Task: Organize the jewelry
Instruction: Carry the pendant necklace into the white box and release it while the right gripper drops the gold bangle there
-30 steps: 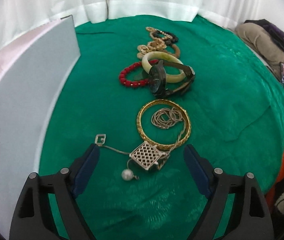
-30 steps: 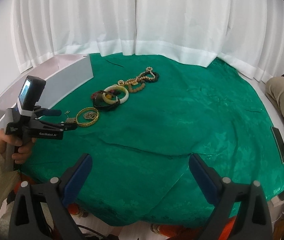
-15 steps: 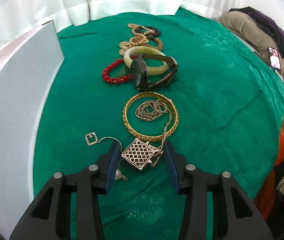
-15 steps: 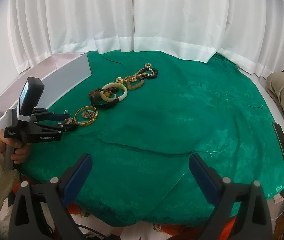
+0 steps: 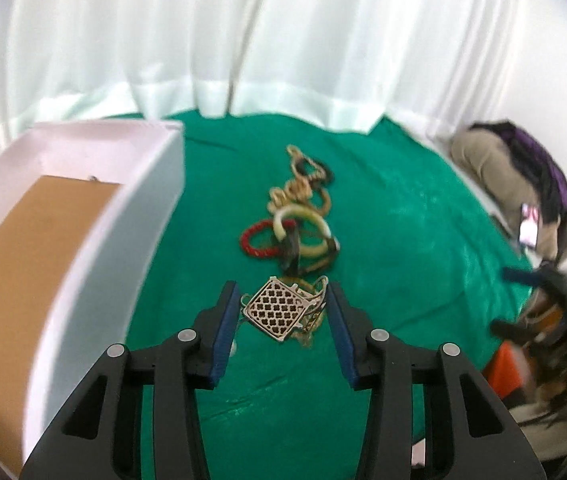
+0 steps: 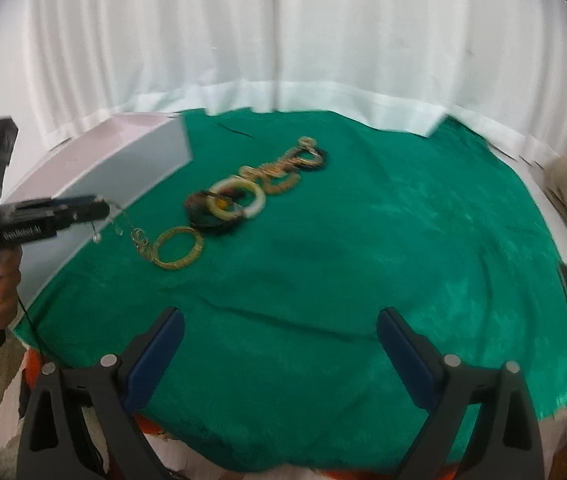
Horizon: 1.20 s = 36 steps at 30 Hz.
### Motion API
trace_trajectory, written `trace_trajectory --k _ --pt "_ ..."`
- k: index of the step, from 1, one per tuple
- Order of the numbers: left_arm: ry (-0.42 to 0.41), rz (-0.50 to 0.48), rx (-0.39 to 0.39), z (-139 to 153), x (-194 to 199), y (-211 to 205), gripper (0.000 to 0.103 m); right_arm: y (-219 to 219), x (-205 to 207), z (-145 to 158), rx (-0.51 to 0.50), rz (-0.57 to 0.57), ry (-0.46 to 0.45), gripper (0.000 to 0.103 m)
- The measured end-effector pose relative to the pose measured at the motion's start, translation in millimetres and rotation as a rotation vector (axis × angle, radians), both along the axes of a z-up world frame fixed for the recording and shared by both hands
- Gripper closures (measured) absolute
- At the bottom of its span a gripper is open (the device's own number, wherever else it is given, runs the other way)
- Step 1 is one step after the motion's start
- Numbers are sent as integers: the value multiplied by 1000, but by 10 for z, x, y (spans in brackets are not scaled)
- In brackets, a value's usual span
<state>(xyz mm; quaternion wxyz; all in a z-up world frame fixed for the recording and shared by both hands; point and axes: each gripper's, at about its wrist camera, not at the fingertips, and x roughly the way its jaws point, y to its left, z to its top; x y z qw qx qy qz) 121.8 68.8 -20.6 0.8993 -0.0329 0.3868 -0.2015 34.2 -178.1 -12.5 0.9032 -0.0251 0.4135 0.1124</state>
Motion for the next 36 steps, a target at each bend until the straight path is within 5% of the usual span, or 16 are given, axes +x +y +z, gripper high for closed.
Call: trace_trajectory --k 5,7,14,17,18,19,23,27,30,36 --pt "-24 101 19 229 -124 133 58 546 481 -174 93 257 95 7" --pt "-30 141 37 286 -170 189 58 852 726 -336 80 349 155 38" --pt "-9 273 29 425 -348 486 58 1492 1279 -941 -23 420 285 58" --pt "-9 324 22 495 -431 649 58 1596 1324 -995 -76 427 271 81" --pt "-8 341 21 523 -456 708 58 1600 1335 -986 -78 422 273 97" --pt "-9 365 17 561 -502 797 58 1583 1348 -965 -54 418 292 98" --pt "-30 447 15 719 -647 1082 59 1504 1322 -677 30 407 285 98" --pt "-61 537 44 854 -736 1399 58 1594 1227 -48 134 454 219 98" --pt "-71 618 82 865 -754 1647 58 1884 1227 459 193 529 149 98" --pt "-14 750 140 530 -710 2103 58 2795 1234 786 196 675 97 98"
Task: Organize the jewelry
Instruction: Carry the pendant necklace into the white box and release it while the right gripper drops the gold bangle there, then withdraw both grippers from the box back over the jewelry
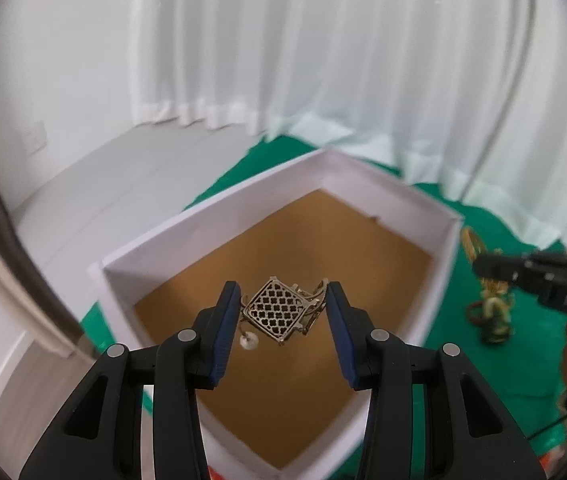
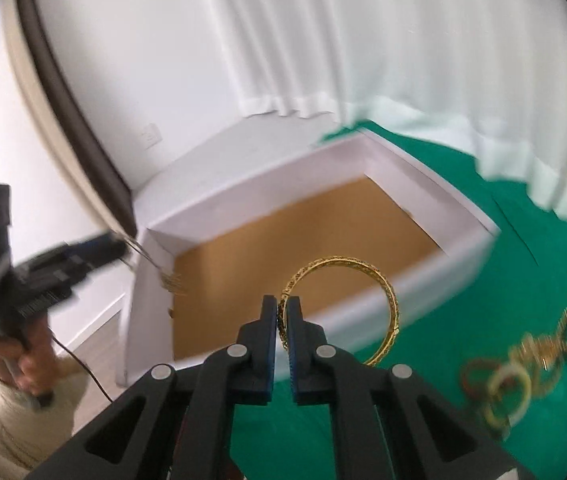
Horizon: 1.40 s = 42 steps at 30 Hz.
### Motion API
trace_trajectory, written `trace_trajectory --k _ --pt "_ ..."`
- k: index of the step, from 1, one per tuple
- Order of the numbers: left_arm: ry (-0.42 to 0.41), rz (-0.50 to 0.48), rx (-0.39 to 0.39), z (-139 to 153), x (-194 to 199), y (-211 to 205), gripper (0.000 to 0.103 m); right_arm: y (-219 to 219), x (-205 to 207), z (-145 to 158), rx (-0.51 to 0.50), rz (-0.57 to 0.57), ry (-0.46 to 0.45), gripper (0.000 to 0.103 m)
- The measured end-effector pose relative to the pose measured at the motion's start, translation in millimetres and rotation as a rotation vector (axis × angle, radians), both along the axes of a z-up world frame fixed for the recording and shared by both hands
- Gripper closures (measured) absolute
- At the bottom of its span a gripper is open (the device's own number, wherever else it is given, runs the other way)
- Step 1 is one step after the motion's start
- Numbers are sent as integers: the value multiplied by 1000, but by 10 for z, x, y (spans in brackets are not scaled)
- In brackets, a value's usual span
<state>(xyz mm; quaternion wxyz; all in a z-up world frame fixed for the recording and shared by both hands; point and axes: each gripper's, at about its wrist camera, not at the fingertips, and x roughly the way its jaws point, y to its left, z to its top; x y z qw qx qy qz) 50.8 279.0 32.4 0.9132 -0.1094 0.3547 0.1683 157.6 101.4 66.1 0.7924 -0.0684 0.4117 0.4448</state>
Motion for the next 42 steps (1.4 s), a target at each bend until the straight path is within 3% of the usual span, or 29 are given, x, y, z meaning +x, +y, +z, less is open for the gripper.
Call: trace_trajectory --k 6,11,12,13,14,15,22,32,34,42 --pt "98 61 0 -442 86 167 58 843 104 -529 -108 78 37 98" --pt "149 89 4 -672 35 192 53 1001 119 -968 -185 64 69 93" --pt "148 90 12 -679 15 182 47 987 117 -992 -186 59 81 89" --pt "141 94 29 -668 -12 156 39 963 126 -998 -182 54 87 74" --pt "132 97 41 -649 -30 140 36 952 119 -994 -174 45 91 65" --pt "123 99 53 -630 -48 113 32 916 109 -974 -161 35 94 54" --pt "62 60 110 -432 -149 -252 22 533 -79 -673 -141 -17 2 52" --pt "7 -82 179 -249 -110 -1096 19 -484 -495 -263 -162 -162 -160 43" --pt "4 -105 186 -237 -89 -1223 18 -638 -545 -226 -175 -195 -181 37" --pt "5 -197 190 -243 -9 -1714 15 -1339 -766 -289 -221 -333 -223 33"
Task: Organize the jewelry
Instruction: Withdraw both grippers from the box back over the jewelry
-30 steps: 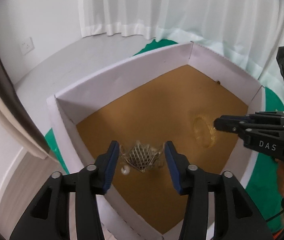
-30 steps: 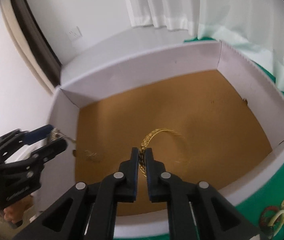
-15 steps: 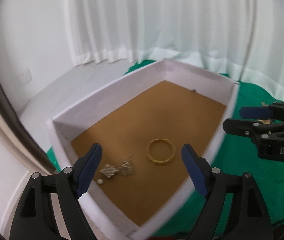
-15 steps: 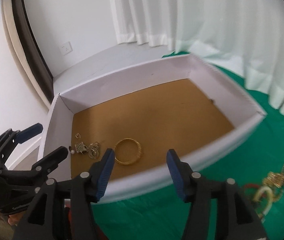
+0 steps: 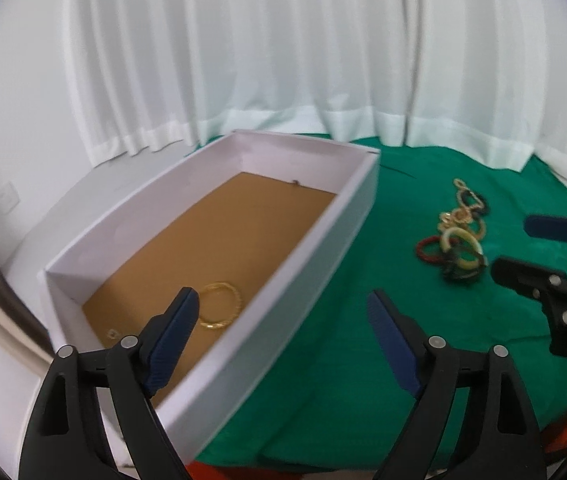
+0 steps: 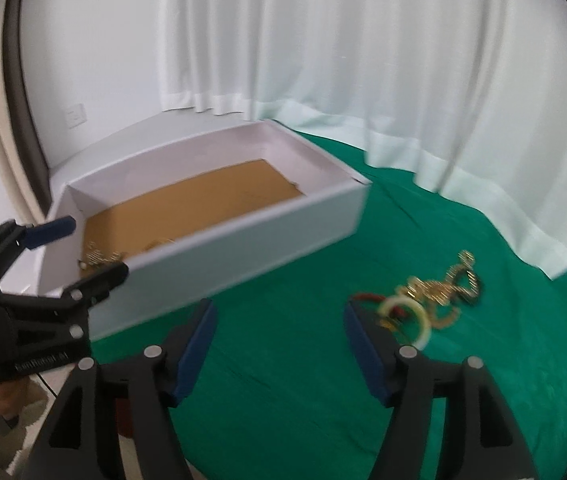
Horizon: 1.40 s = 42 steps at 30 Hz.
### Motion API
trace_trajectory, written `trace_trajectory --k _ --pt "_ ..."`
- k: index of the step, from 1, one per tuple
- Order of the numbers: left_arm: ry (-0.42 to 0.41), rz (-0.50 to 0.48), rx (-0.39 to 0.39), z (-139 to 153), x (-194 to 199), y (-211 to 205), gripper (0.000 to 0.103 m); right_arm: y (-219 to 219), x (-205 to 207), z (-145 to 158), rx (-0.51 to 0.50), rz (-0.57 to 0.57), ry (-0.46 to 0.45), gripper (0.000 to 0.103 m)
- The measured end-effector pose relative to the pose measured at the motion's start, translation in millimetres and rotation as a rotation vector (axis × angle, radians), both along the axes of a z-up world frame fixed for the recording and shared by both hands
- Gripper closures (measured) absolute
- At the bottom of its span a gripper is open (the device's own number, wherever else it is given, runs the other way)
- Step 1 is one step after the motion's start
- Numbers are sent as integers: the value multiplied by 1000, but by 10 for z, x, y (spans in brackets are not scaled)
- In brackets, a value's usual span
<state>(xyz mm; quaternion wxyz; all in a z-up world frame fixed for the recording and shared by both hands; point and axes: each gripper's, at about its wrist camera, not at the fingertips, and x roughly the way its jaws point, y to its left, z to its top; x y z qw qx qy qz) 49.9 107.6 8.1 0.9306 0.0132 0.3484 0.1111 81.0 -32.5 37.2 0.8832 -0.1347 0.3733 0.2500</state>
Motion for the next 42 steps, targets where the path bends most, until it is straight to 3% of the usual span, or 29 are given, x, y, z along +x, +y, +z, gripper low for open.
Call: trace_trajectory --k 17,34,37,42 --pt "38 -107 51 -184 128 -643 14 -1227 -229 -458 -19 -332 46 30" --pt "48 -131 103 -244 173 -846 10 -1445 -269 -587 -1 -388 76 30" --pt "67 -136 81 -310 210 -837 4 -1457 -263 -613 -3 -390 80 30" --pt "179 -201 -60 -643 326 -766 4 -1503 -253 -641 3 -398 85 30"
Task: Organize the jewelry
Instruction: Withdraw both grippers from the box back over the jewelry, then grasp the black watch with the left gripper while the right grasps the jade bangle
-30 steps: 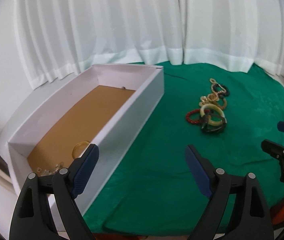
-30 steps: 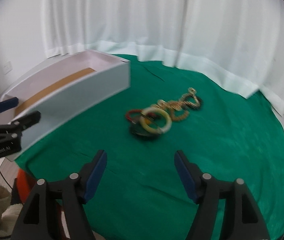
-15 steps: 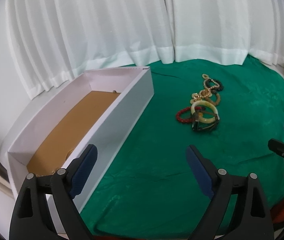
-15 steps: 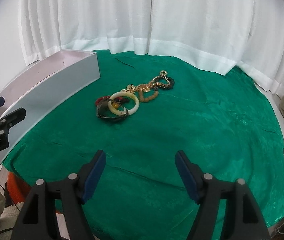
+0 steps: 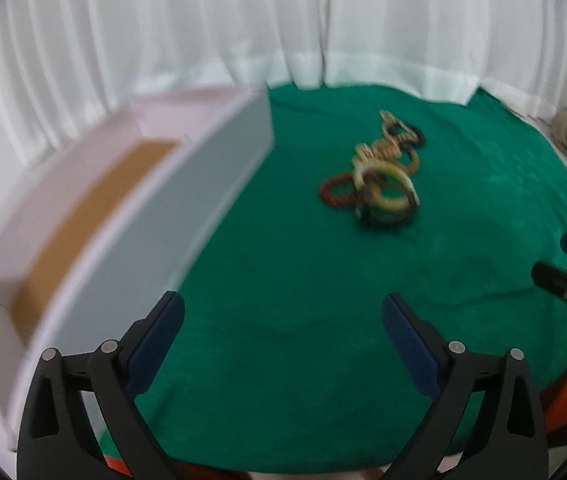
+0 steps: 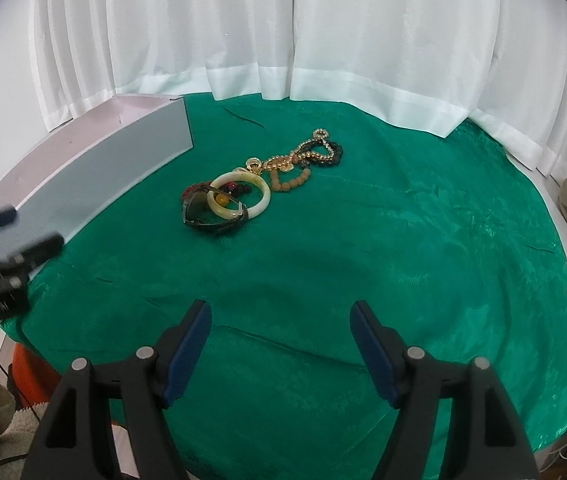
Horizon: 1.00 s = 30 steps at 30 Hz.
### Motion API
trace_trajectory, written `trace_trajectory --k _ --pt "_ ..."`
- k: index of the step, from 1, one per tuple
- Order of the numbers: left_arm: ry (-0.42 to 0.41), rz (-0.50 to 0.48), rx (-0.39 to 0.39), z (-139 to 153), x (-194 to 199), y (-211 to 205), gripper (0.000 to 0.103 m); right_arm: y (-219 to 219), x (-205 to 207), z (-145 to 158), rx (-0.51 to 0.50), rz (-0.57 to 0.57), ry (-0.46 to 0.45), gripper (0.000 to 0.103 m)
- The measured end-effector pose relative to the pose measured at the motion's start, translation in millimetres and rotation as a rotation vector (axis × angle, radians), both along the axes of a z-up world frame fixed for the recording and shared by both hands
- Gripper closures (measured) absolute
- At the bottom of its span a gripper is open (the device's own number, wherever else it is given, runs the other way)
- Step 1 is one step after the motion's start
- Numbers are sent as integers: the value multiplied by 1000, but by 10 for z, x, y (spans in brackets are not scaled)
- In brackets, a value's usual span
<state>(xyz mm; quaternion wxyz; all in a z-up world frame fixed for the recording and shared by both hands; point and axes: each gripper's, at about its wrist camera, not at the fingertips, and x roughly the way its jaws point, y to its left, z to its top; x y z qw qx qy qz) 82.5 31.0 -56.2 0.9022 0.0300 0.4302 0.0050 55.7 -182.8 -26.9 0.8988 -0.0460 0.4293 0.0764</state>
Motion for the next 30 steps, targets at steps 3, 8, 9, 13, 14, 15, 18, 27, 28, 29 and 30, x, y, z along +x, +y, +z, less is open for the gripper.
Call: trace_trajectory --k 3,8,9,13,14,15,18,27,28,29,30 --pt "54 -29 -65 -197 31 1 4 -41 6 -51 2 -10 8 29" --pt "73 -82 -138 -253 137 -123 4 -121 47 -194 23 -20 46 29" --pt "65 -92 -143 -235 169 -153 4 -129 55 -214 25 -22 51 29" --pt "-6 -149 -153 -134 469 -292 4 -187 85 -268 39 -27 62 29" --pt "-15 -151 -156 -127 555 -297 4 -198 90 -273 42 -29 63 29" --pt "-19 -151 -161 -132 660 -311 4 -211 90 -277 45 -31 63 29" --pt "-8 -141 -164 -220 956 -348 10 -244 87 -287 51 -36 63 29" --pt "89 -189 -87 -592 1362 -594 92 -348 110 -348 65 -55 77 29" --pt "86 -184 -97 -585 1337 -568 94 -353 111 -342 66 -55 76 29" --pt "88 -179 -113 -571 1302 -534 94 -354 108 -329 65 -53 72 29" --pt "92 -173 -131 -560 1281 -500 94 -354 109 -317 65 -51 67 29"
